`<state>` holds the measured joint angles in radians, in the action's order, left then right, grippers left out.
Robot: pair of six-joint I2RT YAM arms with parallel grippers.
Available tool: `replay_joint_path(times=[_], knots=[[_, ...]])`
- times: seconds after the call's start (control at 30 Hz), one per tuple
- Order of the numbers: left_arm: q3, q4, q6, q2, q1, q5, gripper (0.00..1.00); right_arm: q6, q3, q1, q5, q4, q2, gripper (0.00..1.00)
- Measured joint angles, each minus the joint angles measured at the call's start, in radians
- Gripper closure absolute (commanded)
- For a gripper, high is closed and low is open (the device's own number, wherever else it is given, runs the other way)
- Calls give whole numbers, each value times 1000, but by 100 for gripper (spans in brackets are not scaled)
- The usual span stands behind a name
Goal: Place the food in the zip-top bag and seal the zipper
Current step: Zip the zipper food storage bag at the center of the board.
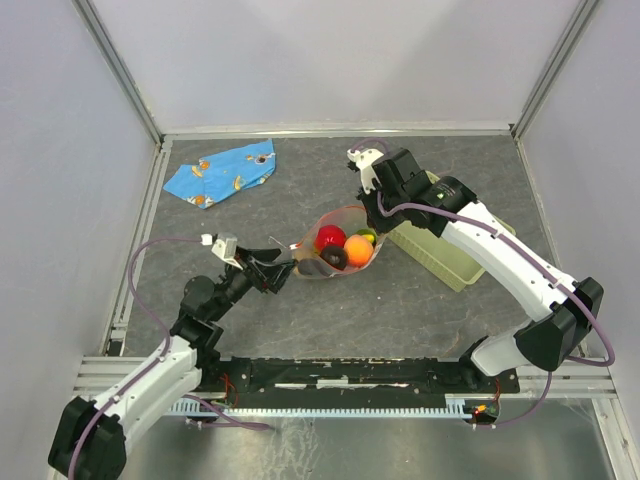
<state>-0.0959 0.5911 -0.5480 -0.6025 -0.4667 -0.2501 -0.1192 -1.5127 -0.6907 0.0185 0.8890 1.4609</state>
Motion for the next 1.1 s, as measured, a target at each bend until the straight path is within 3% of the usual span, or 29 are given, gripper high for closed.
replay_joint_path(times=[0.17,0.3,0.5,0.67,1.0,1.1], knots=[[-1,158,92,-81,0,-59,27,0,0,0,-15,0,0,99],[-16,245,161,-177,0,-113,37,0,0,0,-24,0,0,99],[-46,314,234,-295,0,-174,65,0,1,0,-28,-2,0,99],[-78,331,266,-319,0,-201,97,2,3,5,-21,0,0,98],[-113,172,301,-114,0,-183,97,2,22,28,28,6,-34,84],[-113,130,301,-56,0,-135,97,3,23,29,35,7,-53,68]])
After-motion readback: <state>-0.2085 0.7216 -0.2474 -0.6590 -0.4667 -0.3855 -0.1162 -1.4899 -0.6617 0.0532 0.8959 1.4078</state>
